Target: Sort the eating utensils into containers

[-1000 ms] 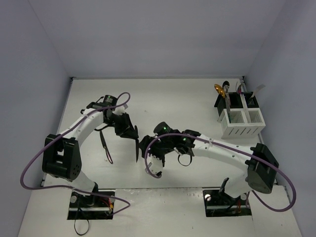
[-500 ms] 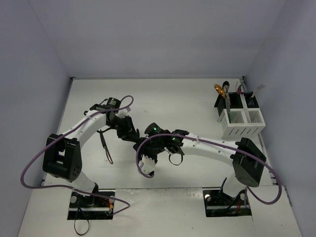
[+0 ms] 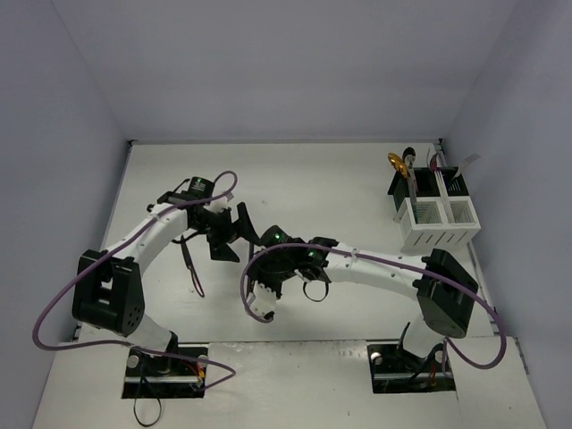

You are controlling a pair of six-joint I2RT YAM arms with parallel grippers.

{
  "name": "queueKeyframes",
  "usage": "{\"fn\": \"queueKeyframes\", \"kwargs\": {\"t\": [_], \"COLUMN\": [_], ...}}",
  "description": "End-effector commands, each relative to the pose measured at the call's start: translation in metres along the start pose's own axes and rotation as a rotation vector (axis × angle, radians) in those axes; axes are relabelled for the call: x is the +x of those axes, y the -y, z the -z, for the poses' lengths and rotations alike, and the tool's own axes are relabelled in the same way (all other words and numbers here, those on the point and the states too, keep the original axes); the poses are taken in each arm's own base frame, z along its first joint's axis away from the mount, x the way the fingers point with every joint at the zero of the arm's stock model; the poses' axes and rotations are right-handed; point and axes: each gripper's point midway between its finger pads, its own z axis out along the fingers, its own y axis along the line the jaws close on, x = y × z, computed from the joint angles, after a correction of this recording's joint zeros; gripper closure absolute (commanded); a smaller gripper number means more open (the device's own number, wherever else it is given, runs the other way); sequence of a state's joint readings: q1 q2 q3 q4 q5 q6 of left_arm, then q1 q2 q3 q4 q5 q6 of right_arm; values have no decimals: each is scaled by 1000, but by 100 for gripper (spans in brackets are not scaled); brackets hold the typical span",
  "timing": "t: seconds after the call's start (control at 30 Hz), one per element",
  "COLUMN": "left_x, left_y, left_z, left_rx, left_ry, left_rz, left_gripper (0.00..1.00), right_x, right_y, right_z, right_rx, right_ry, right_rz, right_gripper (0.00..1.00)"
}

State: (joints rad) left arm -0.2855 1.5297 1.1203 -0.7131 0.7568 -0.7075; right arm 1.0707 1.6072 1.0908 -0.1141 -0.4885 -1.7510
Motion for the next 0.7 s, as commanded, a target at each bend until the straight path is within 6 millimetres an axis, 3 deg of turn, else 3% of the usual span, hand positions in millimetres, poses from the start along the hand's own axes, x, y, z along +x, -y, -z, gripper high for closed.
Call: {"fn": "queueKeyframes", "kwargs": {"t": [0.0,0.17,0.23,0.3,0.4,0.47,0.53,0.57,0.67], "left_x": [-33,-68,-72,-80,-89,-95,-101,-106,-111], "left_y": [6,-19,-16,-22,-30,-38,-45,-52,-63], "left_z": [39,94,113,127,141,145,152,159,168], "left_rx": [47,-66,-96,-153,-236,-296,-364,-425,-519], "left_ry": [152,412,515,619,690,699,725,751,785], "left_rz": [-24,-42,-142,-194,-231,-261,-265,-270,-275], "left_gripper": [14,14,14,14,14,14,13,13,14], "right_x": [-20,-11,14,64,114,154,169,184,202], "right_y": [65,93,98,103,106,91,85,73,38], "right_z": [47,97,120,162,217,264,296,327,380], "right_rx": [206,369,443,590,767,907,993,1074,1198], "right_ry": [4,-25,-62,-113,-162,-207,-225,-251,-318], "right_rz": [-58,-460,-624,-923,-1138,-1300,-1355,-1411,-1494], "right_gripper": [100,100,100,100,100,100,100,100,100]}}
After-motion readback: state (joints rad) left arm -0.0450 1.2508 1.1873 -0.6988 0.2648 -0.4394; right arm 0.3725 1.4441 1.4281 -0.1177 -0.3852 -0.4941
